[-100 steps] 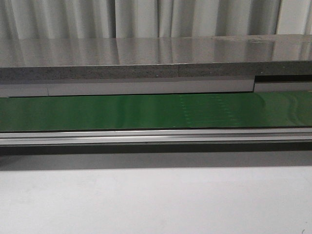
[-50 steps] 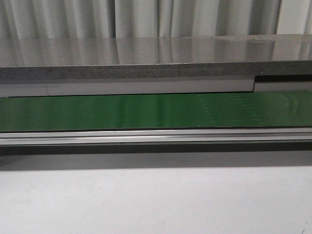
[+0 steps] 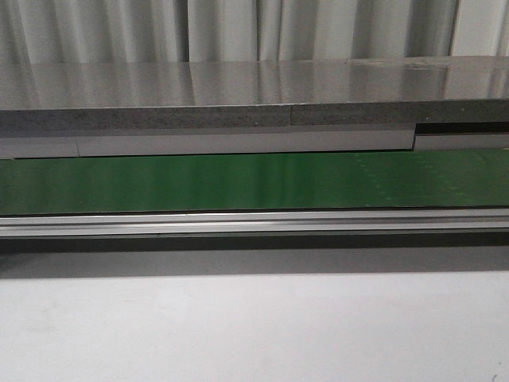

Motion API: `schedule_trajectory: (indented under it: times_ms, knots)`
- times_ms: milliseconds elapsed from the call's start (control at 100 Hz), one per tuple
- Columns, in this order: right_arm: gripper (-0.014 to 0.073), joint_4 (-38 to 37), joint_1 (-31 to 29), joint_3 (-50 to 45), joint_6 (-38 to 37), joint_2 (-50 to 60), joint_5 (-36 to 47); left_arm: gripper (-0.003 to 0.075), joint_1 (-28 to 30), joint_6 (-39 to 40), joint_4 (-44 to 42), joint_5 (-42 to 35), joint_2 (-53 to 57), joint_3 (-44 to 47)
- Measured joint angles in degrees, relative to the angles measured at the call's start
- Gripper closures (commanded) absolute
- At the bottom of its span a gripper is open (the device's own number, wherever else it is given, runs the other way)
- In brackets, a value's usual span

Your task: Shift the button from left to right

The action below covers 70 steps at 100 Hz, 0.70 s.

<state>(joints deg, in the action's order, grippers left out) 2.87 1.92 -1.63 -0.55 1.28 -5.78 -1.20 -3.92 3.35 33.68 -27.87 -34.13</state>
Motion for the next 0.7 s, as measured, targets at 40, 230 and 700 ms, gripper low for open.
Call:
schedule_trajectory:
  times_ms: [40, 230, 700]
  knots:
    - [0.0660, 0.0, 0.0, 0.0, 0.0, 0.0, 0.0, 0.0741, 0.0, 0.0, 0.0, 3.4, -2.7, -3.2]
    - [0.0660, 0.0, 0.0, 0.0, 0.0, 0.0, 0.0, 0.0741, 0.0, 0.0, 0.4, 15.8, -14.0, -12.1]
    - [0.0660, 0.0, 0.0, 0.0, 0.0, 0.0, 0.0, 0.0622, 0.0, 0.0, 2.4, 18.4, -24.5, -13.4]
